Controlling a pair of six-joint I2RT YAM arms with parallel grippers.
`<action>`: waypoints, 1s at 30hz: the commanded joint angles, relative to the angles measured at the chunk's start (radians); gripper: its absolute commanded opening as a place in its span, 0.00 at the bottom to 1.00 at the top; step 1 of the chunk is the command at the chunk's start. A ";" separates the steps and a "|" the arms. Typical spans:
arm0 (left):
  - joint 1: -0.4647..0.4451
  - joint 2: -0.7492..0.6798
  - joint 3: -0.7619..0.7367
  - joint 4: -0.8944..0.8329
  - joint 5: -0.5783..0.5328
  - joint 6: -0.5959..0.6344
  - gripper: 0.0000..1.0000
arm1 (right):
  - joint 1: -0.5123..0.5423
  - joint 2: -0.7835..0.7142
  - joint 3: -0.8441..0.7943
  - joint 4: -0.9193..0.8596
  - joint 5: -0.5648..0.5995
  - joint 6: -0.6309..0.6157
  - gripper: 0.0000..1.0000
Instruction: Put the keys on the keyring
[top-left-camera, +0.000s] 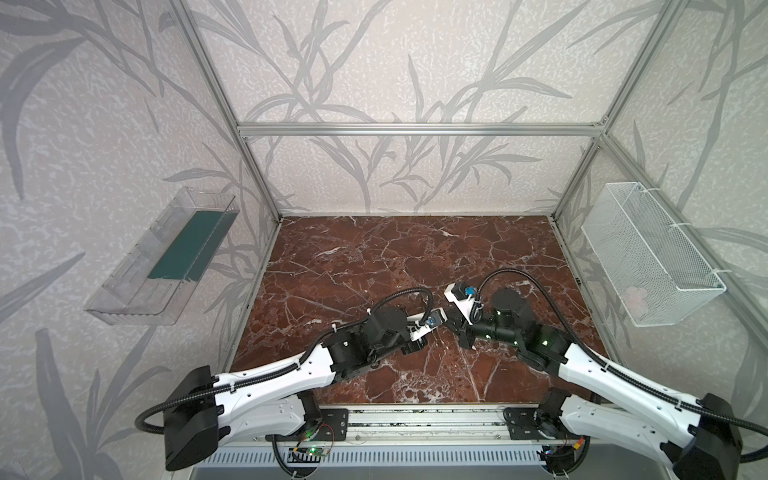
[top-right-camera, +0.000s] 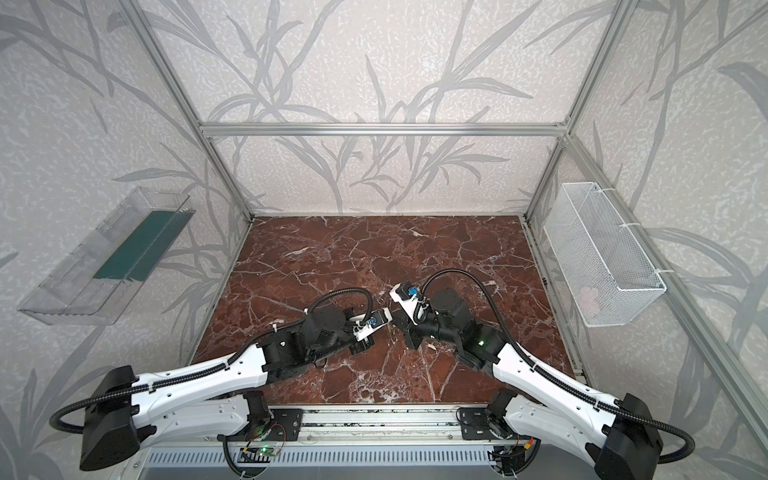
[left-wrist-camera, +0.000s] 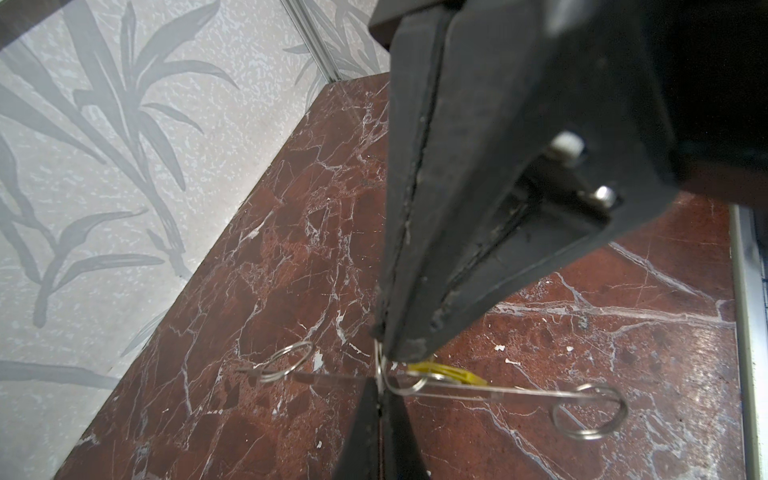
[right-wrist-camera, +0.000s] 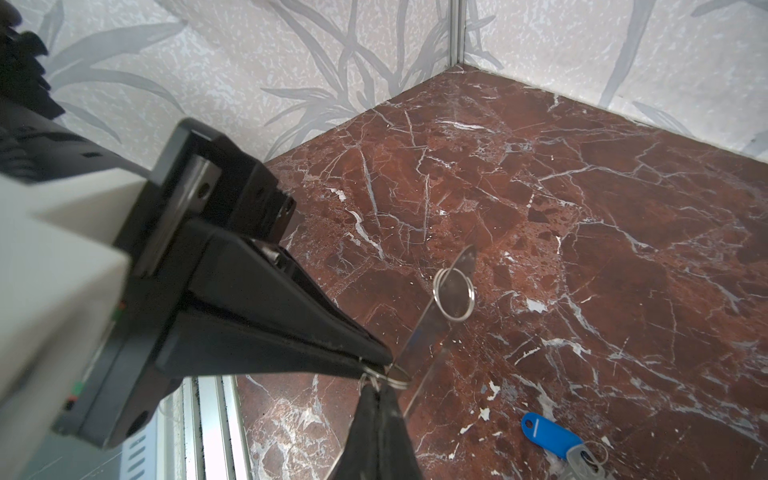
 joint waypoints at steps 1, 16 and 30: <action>-0.015 0.002 0.042 0.004 0.076 0.002 0.00 | 0.003 -0.022 0.008 0.015 0.079 0.004 0.00; -0.018 0.001 0.051 -0.026 0.116 -0.001 0.00 | 0.003 -0.028 0.013 -0.008 0.159 0.012 0.00; -0.019 -0.004 0.043 -0.023 0.148 -0.001 0.00 | 0.003 -0.045 0.010 -0.016 0.222 0.024 0.00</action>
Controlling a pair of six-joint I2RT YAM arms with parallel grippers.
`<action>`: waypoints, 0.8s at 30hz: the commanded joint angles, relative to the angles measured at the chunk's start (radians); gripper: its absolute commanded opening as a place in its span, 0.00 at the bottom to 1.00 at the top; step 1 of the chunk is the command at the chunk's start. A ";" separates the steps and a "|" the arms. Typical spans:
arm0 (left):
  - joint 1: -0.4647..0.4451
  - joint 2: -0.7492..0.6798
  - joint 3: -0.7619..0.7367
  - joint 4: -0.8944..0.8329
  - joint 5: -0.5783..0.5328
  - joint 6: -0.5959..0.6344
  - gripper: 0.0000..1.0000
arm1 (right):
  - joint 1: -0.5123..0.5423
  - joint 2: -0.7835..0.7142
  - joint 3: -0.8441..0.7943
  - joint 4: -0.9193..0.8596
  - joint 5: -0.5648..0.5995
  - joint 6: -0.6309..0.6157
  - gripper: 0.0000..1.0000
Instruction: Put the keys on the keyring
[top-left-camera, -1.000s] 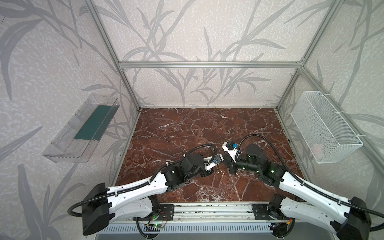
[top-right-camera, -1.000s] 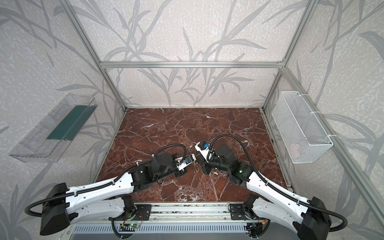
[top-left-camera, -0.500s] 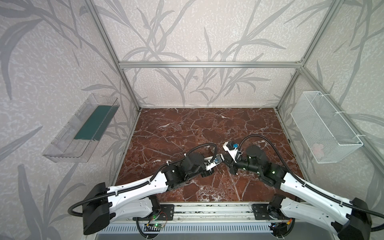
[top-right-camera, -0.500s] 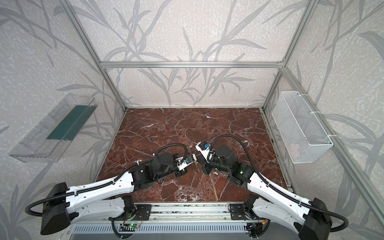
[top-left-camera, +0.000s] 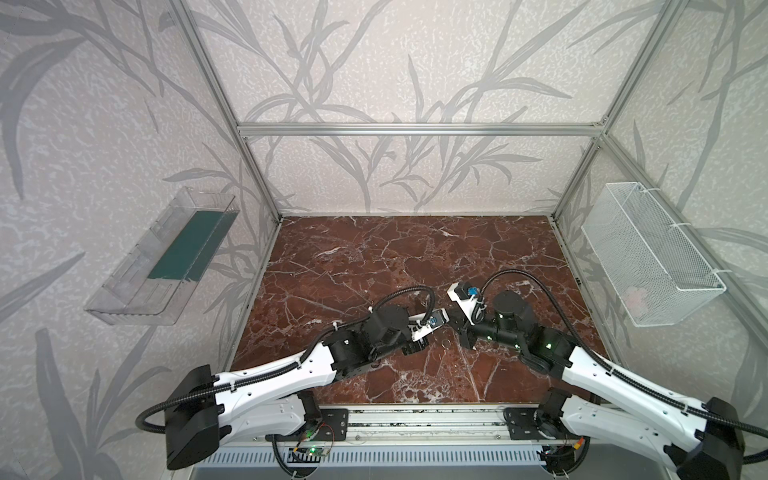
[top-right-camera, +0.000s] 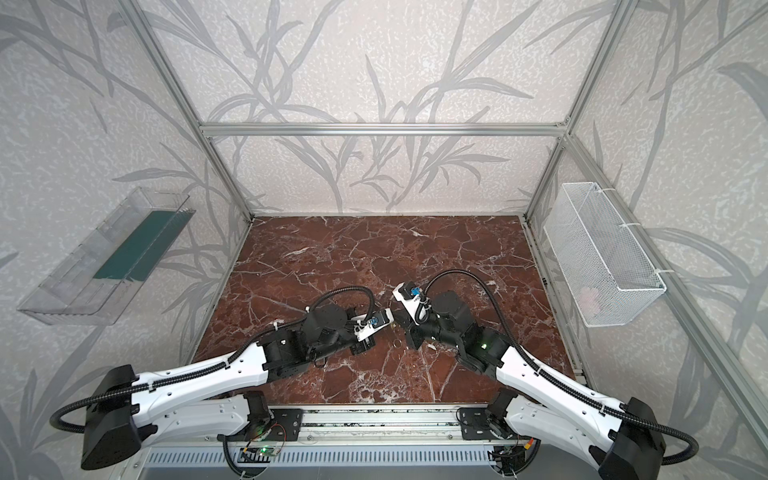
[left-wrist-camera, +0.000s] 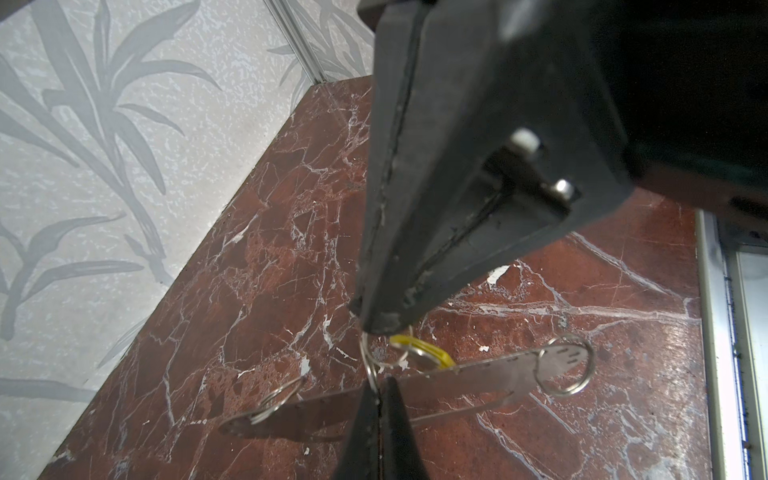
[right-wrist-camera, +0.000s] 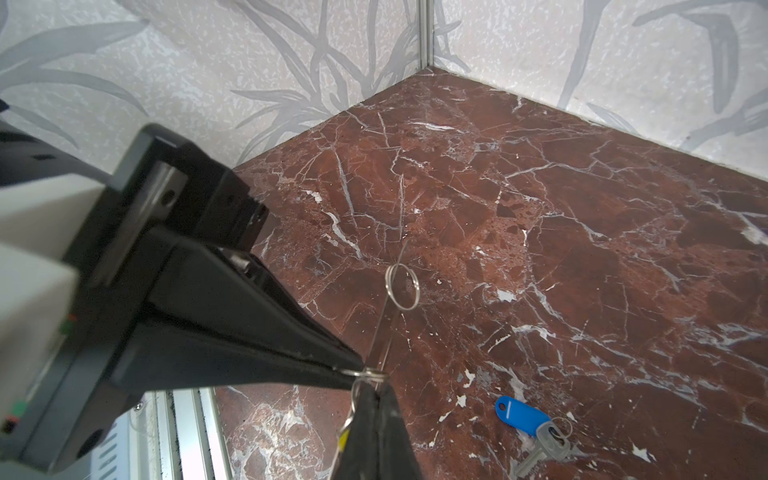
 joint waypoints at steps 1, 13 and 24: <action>-0.018 -0.007 0.026 0.007 0.106 0.008 0.00 | -0.015 -0.013 0.009 0.014 0.117 0.015 0.00; -0.019 -0.012 0.025 0.012 0.094 0.005 0.00 | -0.015 -0.012 0.005 0.013 0.108 0.010 0.00; -0.017 0.026 0.112 -0.076 -0.072 -0.139 0.00 | -0.017 0.010 -0.004 -0.027 0.141 0.038 0.00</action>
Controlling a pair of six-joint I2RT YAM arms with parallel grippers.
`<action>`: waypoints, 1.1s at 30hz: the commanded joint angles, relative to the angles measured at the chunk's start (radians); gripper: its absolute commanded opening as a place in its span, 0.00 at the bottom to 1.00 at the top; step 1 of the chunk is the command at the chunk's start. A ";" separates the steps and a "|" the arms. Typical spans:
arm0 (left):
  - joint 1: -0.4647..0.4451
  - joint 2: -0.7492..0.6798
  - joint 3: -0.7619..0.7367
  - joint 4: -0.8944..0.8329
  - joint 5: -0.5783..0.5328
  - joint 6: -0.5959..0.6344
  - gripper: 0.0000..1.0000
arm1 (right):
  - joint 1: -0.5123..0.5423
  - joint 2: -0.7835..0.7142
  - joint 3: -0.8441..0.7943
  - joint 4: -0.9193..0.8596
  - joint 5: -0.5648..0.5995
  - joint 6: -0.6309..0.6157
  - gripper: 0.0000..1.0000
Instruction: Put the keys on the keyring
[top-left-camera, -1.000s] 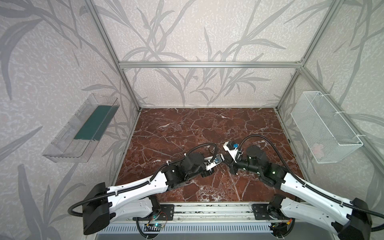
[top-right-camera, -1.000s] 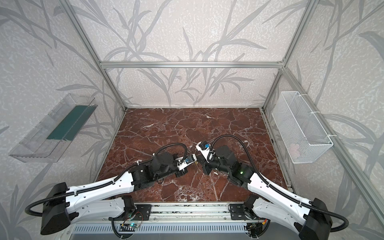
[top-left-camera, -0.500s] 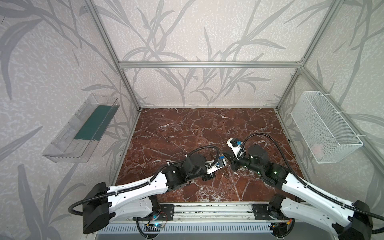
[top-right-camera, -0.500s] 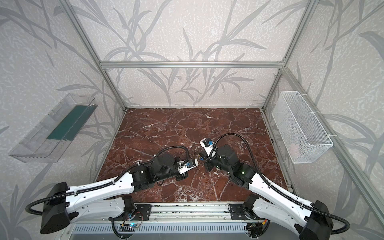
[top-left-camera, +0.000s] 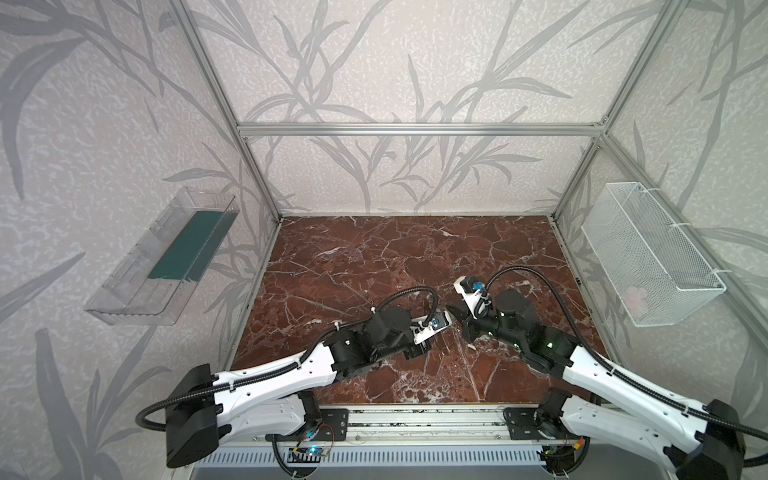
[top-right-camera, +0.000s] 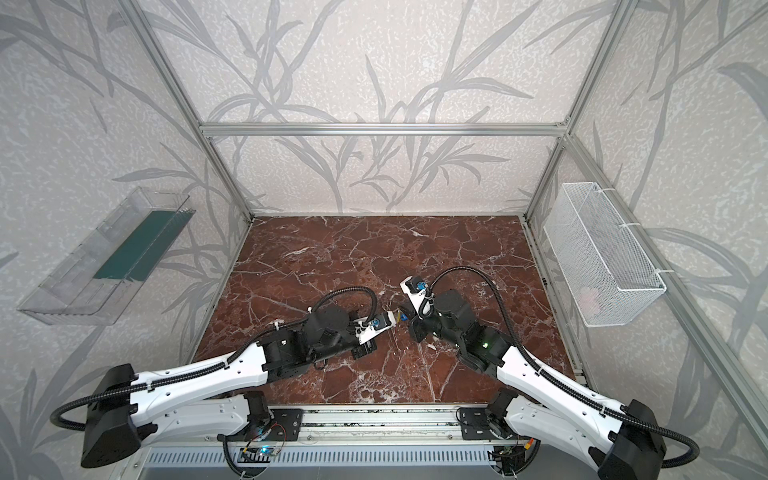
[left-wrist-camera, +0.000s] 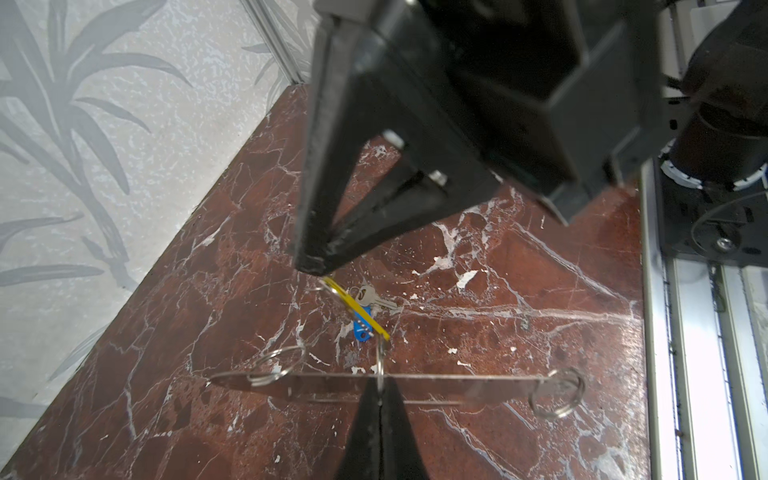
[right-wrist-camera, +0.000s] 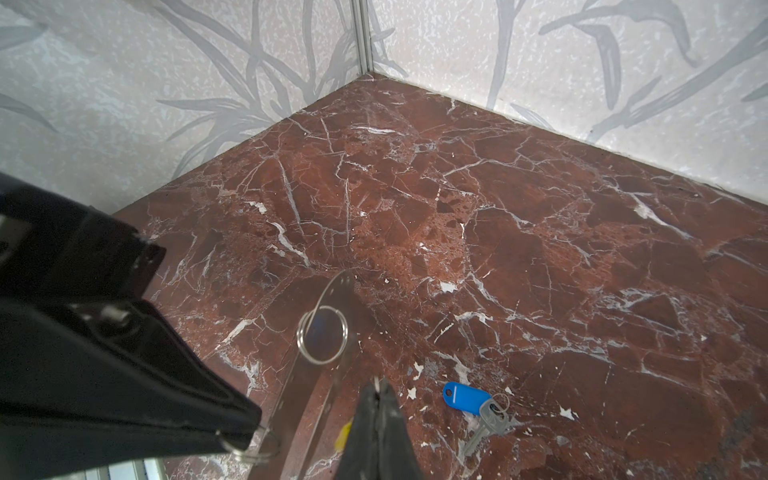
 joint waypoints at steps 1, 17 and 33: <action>-0.001 0.027 0.088 -0.056 -0.097 -0.095 0.00 | -0.002 0.009 -0.008 -0.015 0.025 0.027 0.00; -0.002 0.156 0.239 -0.255 -0.102 -0.272 0.00 | -0.003 0.019 -0.003 -0.044 0.013 0.038 0.00; -0.002 0.151 0.238 -0.277 -0.123 -0.277 0.00 | -0.043 0.106 -0.067 0.029 0.032 0.111 0.00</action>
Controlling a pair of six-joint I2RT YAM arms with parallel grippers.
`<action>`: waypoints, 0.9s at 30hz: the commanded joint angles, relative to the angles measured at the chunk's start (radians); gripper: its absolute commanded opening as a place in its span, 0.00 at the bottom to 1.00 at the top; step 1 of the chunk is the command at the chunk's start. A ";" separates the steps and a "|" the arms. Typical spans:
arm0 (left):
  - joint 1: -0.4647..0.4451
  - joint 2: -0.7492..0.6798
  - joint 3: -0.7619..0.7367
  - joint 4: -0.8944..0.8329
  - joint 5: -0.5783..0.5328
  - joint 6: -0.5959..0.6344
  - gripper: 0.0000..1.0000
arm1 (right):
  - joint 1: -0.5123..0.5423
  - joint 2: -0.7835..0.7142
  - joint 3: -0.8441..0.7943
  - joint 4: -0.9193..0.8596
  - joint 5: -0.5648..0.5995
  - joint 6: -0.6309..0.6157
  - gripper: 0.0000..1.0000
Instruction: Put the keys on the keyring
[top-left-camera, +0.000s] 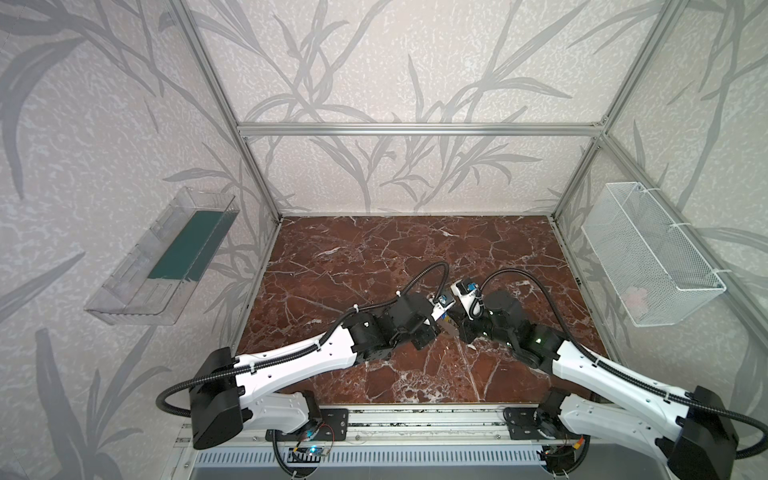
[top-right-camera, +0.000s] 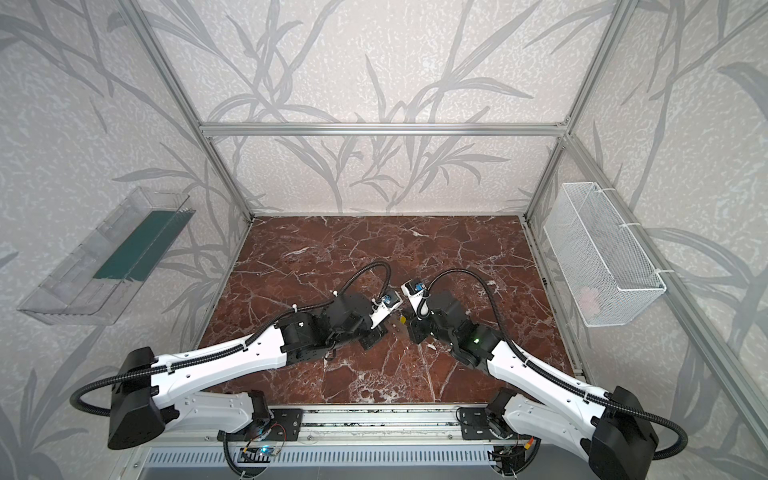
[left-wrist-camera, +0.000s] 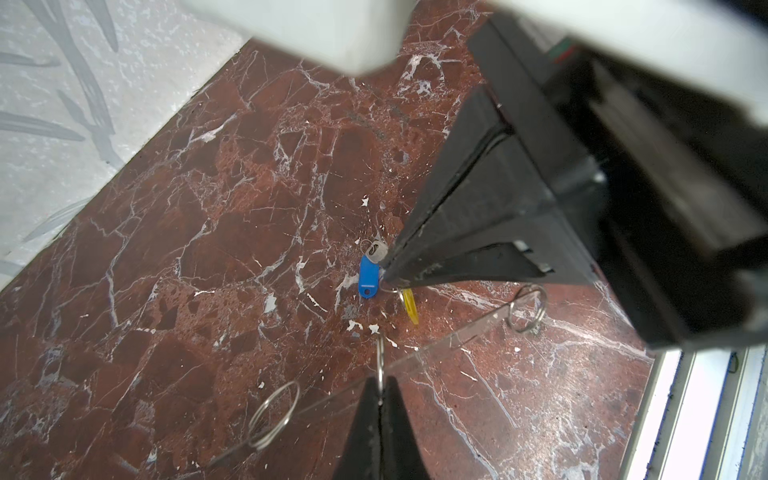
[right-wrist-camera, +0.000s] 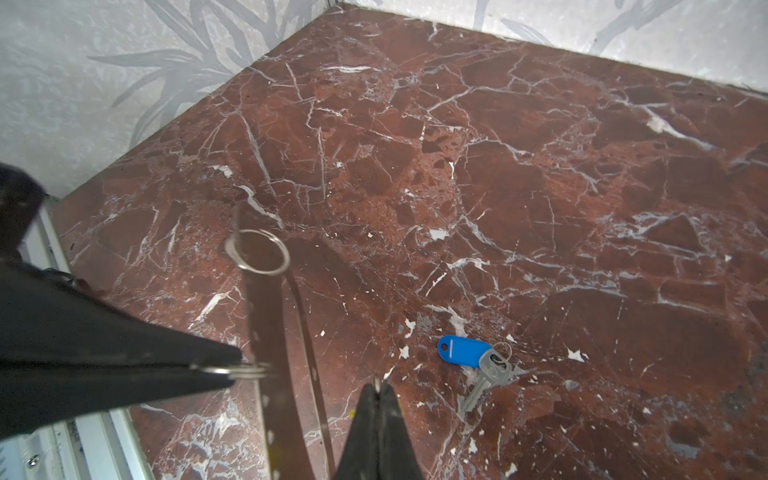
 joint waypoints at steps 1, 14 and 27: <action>0.000 -0.013 0.022 -0.017 -0.022 -0.012 0.00 | -0.016 0.032 -0.033 0.044 0.015 0.043 0.00; 0.000 0.011 0.051 -0.063 -0.007 -0.048 0.00 | -0.026 0.028 -0.063 0.110 -0.051 0.038 0.00; 0.006 0.074 0.136 -0.103 0.115 -0.105 0.00 | -0.024 -0.023 -0.024 0.136 -0.084 0.008 0.00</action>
